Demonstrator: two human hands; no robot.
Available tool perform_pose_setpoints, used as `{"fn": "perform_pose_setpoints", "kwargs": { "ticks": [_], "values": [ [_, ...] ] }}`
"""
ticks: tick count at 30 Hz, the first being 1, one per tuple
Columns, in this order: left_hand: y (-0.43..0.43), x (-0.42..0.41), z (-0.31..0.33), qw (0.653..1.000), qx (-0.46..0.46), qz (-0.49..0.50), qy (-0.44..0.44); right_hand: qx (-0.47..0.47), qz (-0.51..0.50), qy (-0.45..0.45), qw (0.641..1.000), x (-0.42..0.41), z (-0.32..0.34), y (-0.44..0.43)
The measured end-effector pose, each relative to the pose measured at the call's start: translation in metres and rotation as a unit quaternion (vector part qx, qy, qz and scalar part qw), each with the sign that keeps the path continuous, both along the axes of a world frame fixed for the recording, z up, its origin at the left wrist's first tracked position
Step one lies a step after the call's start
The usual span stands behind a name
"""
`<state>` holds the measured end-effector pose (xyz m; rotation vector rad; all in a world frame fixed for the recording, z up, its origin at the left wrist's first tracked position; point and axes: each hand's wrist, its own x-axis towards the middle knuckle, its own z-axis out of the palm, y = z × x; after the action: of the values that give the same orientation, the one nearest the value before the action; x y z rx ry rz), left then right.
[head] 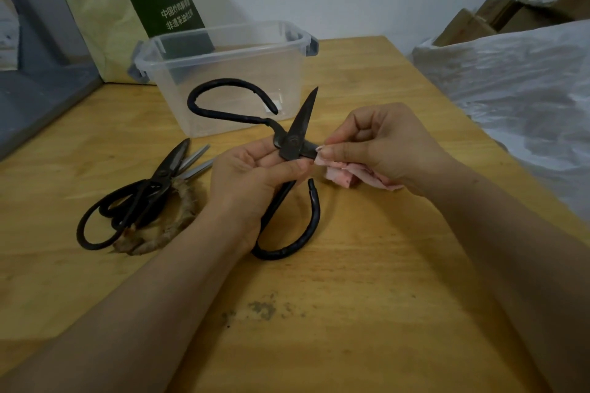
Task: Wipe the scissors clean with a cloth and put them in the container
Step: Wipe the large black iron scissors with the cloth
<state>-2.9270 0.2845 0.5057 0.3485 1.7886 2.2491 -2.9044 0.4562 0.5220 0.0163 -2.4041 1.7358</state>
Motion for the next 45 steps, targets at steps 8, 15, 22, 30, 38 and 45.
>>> {"fn": "perform_pose_setpoints", "kwargs": {
  "ticks": [8,15,22,30,38,45],
  "values": [
    [0.002,0.000,0.000,1.000,0.013,-0.008,0.018,0.018,-0.010,-0.009,1.000,0.002,0.003,0.006],
    [0.003,0.001,0.001,0.999,0.025,-0.012,0.022,0.015,0.014,-0.004,1.000,0.002,0.007,0.006],
    [0.003,0.002,0.001,0.999,0.022,-0.012,0.029,0.021,0.021,-0.018,0.999,0.006,0.007,0.018],
    [0.000,-0.001,-0.002,0.999,0.027,-0.001,0.023,0.117,-0.046,-0.052,0.991,0.011,0.013,0.035],
    [0.003,-0.002,-0.003,0.997,-0.018,-0.017,0.072,0.084,-0.067,0.087,0.990,0.015,0.027,0.015],
    [0.003,0.001,0.001,0.994,-0.026,-0.019,0.100,0.078,-0.012,0.039,0.996,0.010,0.012,0.000]
  ]
}}
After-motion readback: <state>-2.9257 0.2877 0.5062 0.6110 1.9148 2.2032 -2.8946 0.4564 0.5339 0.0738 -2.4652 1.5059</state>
